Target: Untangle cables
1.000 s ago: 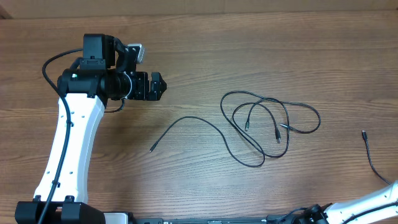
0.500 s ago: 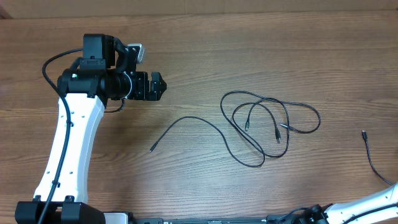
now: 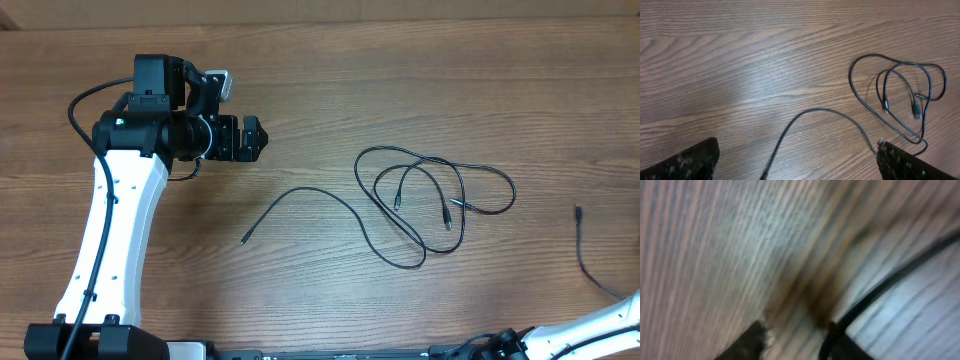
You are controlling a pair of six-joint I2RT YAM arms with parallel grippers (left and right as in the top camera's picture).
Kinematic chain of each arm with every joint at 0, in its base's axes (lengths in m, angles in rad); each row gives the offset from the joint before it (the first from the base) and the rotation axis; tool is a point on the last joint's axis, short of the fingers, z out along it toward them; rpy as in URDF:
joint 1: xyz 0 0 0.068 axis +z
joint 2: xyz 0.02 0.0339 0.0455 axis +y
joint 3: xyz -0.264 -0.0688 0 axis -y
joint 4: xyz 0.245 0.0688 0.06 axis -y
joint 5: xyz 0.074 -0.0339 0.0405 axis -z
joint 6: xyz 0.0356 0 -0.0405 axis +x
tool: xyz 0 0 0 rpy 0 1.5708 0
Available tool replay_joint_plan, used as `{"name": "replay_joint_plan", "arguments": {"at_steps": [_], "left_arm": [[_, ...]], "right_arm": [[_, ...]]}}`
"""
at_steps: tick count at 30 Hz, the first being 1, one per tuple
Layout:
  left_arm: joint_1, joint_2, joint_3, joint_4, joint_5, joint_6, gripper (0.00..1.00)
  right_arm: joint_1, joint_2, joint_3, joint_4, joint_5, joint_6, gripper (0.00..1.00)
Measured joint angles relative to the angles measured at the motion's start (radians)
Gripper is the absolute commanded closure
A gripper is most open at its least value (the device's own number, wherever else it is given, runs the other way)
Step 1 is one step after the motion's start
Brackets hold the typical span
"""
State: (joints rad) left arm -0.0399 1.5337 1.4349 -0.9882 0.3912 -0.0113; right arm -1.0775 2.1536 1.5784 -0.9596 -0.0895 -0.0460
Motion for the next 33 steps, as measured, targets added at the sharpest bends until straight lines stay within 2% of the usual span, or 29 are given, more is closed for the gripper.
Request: {"name": "replay_joint_plan", "arguments": {"at_steps": [1,2,8,12,16,25,27,33], "left_arm": [[0.0,0.0,0.0,0.0,0.0,0.0,0.0],[0.0,0.0,0.0,0.0,0.0,0.0,0.0],[0.0,0.0,0.0,0.0,0.0,0.0,0.0],[0.0,0.0,0.0,0.0,0.0,0.0,0.0],[0.0,0.0,0.0,0.0,0.0,0.0,0.0],[0.0,0.0,0.0,0.0,0.0,0.0,0.0],[0.0,0.0,0.0,0.0,0.0,0.0,0.0],[0.0,0.0,0.0,0.0,0.0,0.0,0.0]], "right_arm": [[0.009,0.0,-0.001,0.004,-0.003,-0.002,0.94],[0.018,0.0,-0.001,0.01,-0.008,0.011,0.96],[0.068,0.0,-0.002,0.085,-0.161,0.05,0.96],[0.168,0.002,0.04,0.042,-0.213,0.066,0.96],[0.286,0.01,0.219,-0.006,-0.223,0.08,0.96],[0.557,0.013,0.75,-0.024,-0.21,0.158,0.96],[0.562,0.011,0.794,-0.02,-0.205,0.181,0.96],[0.489,0.011,0.799,-0.168,-0.04,0.203,0.96]]}}
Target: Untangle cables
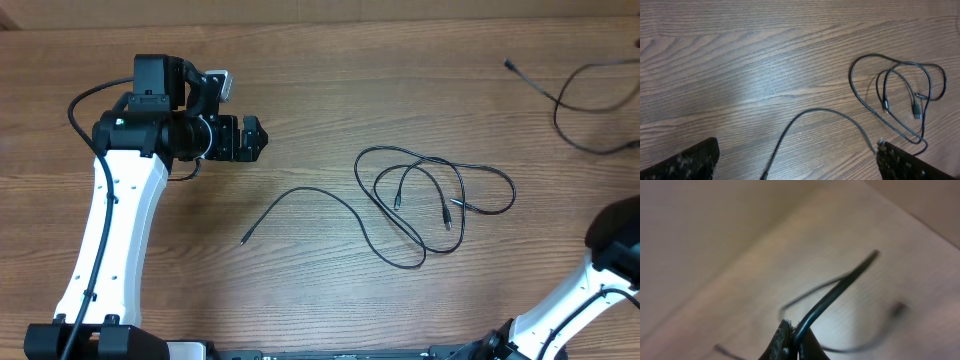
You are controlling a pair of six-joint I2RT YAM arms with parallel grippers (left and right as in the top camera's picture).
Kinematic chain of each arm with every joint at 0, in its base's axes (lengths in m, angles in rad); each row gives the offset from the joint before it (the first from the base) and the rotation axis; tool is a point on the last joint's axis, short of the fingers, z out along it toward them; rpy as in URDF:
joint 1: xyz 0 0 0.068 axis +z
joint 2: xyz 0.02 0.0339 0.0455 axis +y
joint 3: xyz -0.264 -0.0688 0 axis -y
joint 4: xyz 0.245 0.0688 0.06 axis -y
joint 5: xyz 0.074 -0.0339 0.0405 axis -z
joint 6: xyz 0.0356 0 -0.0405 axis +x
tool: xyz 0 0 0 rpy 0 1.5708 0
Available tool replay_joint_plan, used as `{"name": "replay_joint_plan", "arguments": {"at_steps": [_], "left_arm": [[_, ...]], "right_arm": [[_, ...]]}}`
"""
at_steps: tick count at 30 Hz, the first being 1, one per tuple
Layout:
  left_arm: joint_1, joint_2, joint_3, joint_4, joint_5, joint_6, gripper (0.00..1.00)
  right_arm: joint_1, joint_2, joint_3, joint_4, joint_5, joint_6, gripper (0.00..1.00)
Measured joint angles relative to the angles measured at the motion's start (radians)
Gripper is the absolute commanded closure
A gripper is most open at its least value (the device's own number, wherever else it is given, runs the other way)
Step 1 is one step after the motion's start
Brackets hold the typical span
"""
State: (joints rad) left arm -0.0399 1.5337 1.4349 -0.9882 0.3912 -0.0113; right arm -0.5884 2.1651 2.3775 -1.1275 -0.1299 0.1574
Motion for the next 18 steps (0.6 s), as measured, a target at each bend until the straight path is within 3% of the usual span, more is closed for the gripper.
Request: {"name": "replay_joint_plan", "arguments": {"at_steps": [6,12,13,16,17,18], "left_arm": [[0.0,0.0,0.0,0.0,0.0,0.0,0.0],[0.0,0.0,0.0,0.0,0.0,0.0,0.0],[0.0,0.0,0.0,0.0,0.0,0.0,0.0],[0.0,0.0,0.0,0.0,0.0,0.0,0.0],[0.0,0.0,0.0,0.0,0.0,0.0,0.0],[0.0,0.0,0.0,0.0,0.0,0.0,0.0]], "right_arm": [[-0.234,0.0,-0.005,-0.189,0.145,0.0,0.96],[-0.418,0.0,-0.114,-0.203,0.194,-0.037,0.96],[-0.433,0.0,-0.137,-0.204,0.188,-0.063,0.91],[-0.446,0.0,-0.175,-0.198,0.158,-0.127,0.12],[-0.445,0.0,-0.179,-0.194,0.155,-0.135,0.0],[-0.443,0.0,-0.182,-0.189,0.148,-0.144,0.0]]}}
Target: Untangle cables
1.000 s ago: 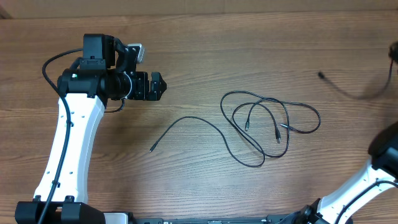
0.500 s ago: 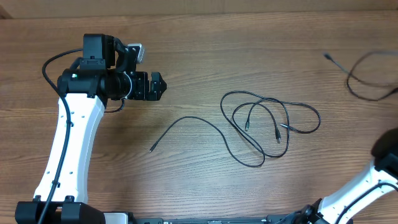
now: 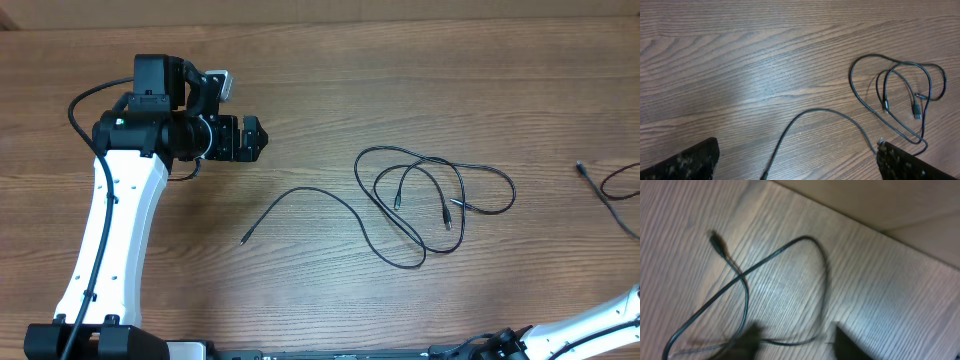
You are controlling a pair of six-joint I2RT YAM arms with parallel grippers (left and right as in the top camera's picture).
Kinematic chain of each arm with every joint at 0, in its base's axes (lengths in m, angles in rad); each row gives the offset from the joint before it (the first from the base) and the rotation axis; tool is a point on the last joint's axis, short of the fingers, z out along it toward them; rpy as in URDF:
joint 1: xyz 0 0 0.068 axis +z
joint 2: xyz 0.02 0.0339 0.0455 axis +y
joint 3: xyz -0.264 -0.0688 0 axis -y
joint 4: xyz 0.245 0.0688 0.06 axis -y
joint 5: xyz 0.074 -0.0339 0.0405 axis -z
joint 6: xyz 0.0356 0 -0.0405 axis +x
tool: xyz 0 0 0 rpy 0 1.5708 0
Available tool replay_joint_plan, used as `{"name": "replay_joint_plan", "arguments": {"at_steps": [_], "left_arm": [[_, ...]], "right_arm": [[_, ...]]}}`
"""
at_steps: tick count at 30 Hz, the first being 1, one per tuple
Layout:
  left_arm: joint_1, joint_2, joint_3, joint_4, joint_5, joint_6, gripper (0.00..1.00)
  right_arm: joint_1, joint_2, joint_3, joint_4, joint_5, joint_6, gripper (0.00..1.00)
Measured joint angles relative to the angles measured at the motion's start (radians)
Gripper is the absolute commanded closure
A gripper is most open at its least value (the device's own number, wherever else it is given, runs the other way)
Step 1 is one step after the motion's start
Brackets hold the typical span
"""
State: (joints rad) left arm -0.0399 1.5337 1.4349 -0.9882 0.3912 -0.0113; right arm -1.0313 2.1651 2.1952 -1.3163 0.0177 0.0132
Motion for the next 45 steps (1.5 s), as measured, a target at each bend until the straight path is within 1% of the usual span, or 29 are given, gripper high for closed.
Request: {"name": "replay_joint_plan", "arguments": {"at_steps": [4,6,9,12,14,18,20,22,27,32,33,38,42,45], "left_arm": [[0.0,0.0,0.0,0.0,0.0,0.0,0.0],[0.0,0.0,0.0,0.0,0.0,0.0,0.0],[0.0,0.0,0.0,0.0,0.0,0.0,0.0],[0.0,0.0,0.0,0.0,0.0,0.0,0.0],[0.0,0.0,0.0,0.0,0.0,0.0,0.0],[0.0,0.0,0.0,0.0,0.0,0.0,0.0],[0.0,0.0,0.0,0.0,0.0,0.0,0.0],[0.0,0.0,0.0,0.0,0.0,0.0,0.0],[0.0,0.0,0.0,0.0,0.0,0.0,0.0],[0.0,0.0,0.0,0.0,0.0,0.0,0.0],[0.0,0.0,0.0,0.0,0.0,0.0,0.0],[0.0,0.0,0.0,0.0,0.0,0.0,0.0],[0.0,0.0,0.0,0.0,0.0,0.0,0.0],[0.0,0.0,0.0,0.0,0.0,0.0,0.0]], "right_arm": [[0.002,0.0,-0.001,-0.005,-0.023,-0.018,0.0],[0.002,0.0,-0.001,-0.016,-0.076,-0.021,0.0],[0.01,0.0,-0.002,-0.084,-0.254,-0.08,0.0],[0.042,0.0,-0.002,-0.141,-0.361,-0.124,0.0],[0.087,0.0,-0.002,-0.174,-0.396,-0.147,0.0],[0.229,0.0,-0.002,-0.23,-0.438,-0.2,0.0],[0.324,0.0,-0.003,-0.295,-0.448,-0.254,0.0],[0.426,0.0,-0.004,-0.369,-0.452,-0.34,0.0],[0.62,0.0,-0.011,-0.378,-0.455,-0.424,0.0],[0.782,0.0,-0.102,-0.375,-0.446,-0.442,0.0],[0.846,0.0,-0.16,-0.378,-0.436,-0.444,0.0],[1.02,0.002,-0.315,-0.378,-0.422,-0.448,0.0],[1.111,0.002,-0.397,-0.379,-0.417,-0.452,0.0],[1.147,0.002,-0.417,-0.38,-0.417,-0.451,0.0]]}}
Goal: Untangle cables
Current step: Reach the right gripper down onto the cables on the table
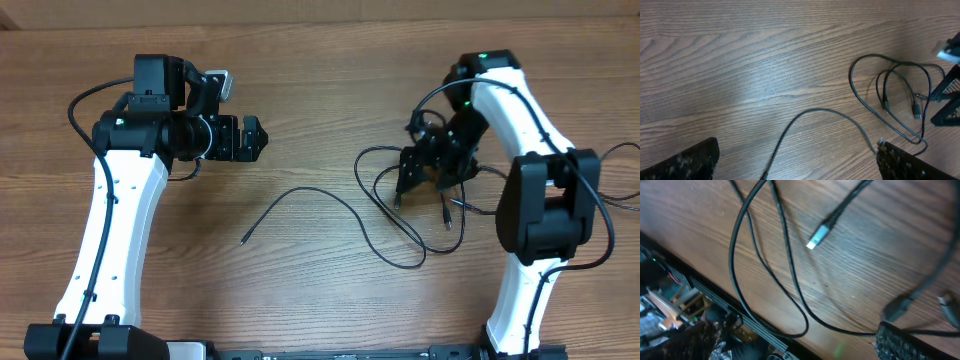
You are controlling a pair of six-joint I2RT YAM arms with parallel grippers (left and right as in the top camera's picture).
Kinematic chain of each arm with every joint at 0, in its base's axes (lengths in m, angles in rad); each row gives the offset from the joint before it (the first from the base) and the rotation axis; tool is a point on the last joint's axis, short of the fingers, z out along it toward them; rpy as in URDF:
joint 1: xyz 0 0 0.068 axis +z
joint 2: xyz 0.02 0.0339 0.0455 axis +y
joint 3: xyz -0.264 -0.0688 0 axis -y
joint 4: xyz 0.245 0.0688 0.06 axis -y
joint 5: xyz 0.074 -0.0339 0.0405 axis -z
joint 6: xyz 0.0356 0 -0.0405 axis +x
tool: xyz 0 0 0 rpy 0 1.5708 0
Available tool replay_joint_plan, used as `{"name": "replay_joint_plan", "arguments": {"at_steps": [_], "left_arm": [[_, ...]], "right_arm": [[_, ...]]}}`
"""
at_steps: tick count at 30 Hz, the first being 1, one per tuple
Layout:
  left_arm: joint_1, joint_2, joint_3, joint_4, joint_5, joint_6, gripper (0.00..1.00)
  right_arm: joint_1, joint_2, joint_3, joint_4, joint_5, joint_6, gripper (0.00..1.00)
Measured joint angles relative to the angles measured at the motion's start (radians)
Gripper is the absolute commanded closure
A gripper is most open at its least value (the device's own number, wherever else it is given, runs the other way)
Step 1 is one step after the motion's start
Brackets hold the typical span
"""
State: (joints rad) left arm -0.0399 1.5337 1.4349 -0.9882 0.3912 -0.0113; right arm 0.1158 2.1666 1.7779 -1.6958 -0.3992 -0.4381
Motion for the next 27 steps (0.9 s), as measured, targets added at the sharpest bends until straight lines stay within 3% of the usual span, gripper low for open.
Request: {"name": "replay_joint_plan", "arguments": {"at_steps": [8,10,11,14,15,16,27], "left_arm": [[0.0,0.0,0.0,0.0,0.0,0.0,0.0],[0.0,0.0,0.0,0.0,0.0,0.0,0.0],[0.0,0.0,0.0,0.0,0.0,0.0,0.0],[0.0,0.0,0.0,0.0,0.0,0.0,0.0],[0.0,0.0,0.0,0.0,0.0,0.0,0.0],[0.0,0.0,0.0,0.0,0.0,0.0,0.0],[0.0,0.0,0.0,0.0,0.0,0.0,0.0]], "right_arm": [[0.087,0.0,-0.051,0.006,-0.012,0.0,0.01],[0.123,0.0,-0.101,0.026,-0.016,-0.002,0.07],[0.132,0.0,-0.113,0.032,-0.017,-0.001,0.14],[0.171,0.0,-0.156,0.059,-0.031,-0.008,0.61],[0.187,0.0,-0.17,0.066,-0.032,-0.006,0.88],[0.2,0.0,-0.177,0.072,-0.035,-0.005,0.96],[0.224,0.0,-0.164,0.047,-0.042,0.082,0.96]]}}
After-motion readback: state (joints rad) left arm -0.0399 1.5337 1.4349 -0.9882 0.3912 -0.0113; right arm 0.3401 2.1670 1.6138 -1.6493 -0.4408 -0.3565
